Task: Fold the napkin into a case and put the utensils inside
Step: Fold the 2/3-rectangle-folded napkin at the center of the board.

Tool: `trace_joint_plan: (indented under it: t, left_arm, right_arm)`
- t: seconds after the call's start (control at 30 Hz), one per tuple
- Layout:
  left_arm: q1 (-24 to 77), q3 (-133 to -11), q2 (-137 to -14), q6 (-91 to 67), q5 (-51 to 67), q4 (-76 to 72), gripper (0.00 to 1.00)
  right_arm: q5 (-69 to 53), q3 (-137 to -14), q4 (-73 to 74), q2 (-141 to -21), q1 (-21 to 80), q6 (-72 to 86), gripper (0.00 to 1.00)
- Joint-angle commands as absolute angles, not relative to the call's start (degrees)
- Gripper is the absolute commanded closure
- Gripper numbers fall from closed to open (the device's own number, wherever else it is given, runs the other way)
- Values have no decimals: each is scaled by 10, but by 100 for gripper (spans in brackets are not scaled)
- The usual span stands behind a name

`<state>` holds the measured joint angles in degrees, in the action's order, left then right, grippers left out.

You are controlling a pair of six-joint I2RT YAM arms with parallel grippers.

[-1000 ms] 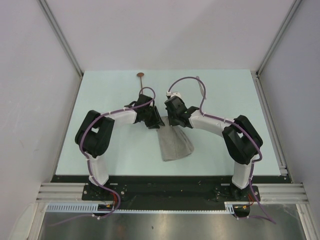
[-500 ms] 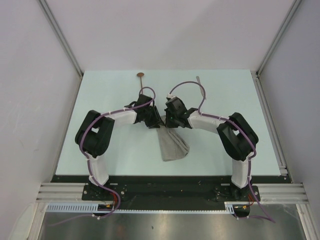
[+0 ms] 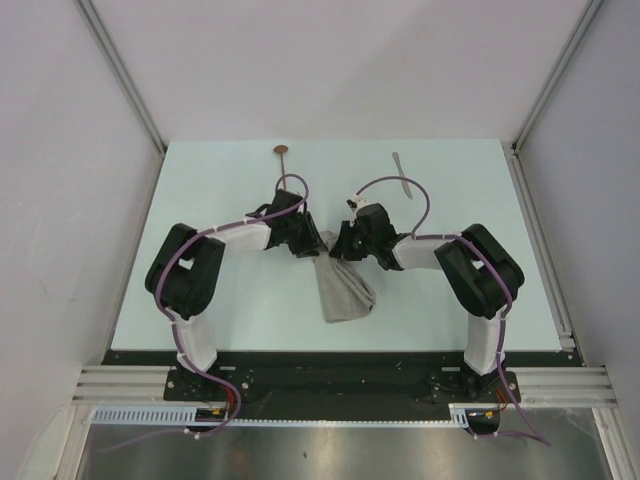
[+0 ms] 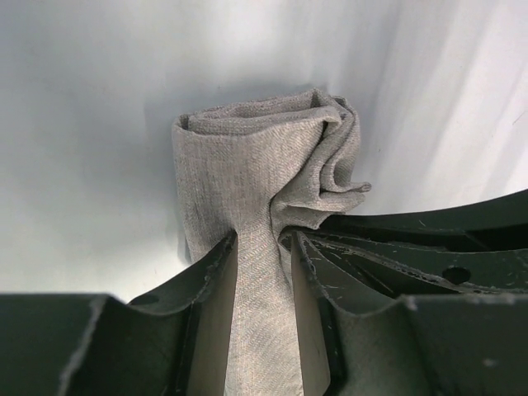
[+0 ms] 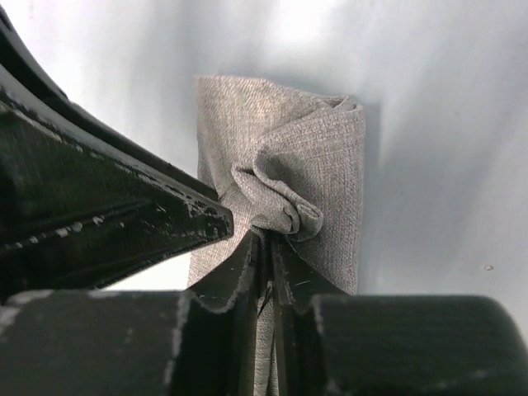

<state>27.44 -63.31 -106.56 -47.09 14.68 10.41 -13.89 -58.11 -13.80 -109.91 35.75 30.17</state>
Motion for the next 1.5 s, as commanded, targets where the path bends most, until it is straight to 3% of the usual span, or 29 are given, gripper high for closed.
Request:
trace_joint_plan:
  t: [0.0, 0.23, 0.37, 0.43, 0.77, 0.93, 1.23, 1.47]
  left_arm:
    - [271, -633, -1022, -468, 143, 110, 61]
    - [271, -664, -1031, -448, 147, 141, 51]
    - [271, -686, -1035, -447, 156, 160, 48]
    - [272, -700, -1032, -445, 156, 173, 48]
    - [273, -764, -1056, -445, 170, 210, 53]
    - [287, -786, -1042, -419, 123, 220, 64]
    - [286, -889, -1178, -425, 221, 242, 67]
    - [286, -895, -1224, -410, 267, 246, 69]
  right_arm:
    - [-187, -538, -213, -1084, 356, 283, 84]
    - [-233, -512, -258, -1079, 345, 256, 81]
    - [-246, -490, -279, -1064, 343, 222, 67]
    - [-246, -488, -281, -1057, 342, 209, 66]
    - [-276, -476, -301, -1063, 316, 207, 65]
    - [-308, -475, -317, -1075, 313, 212, 65]
    - [-313, -477, -334, -1091, 312, 227, 66]
    - [-310, -477, -326, -1081, 310, 238, 65]
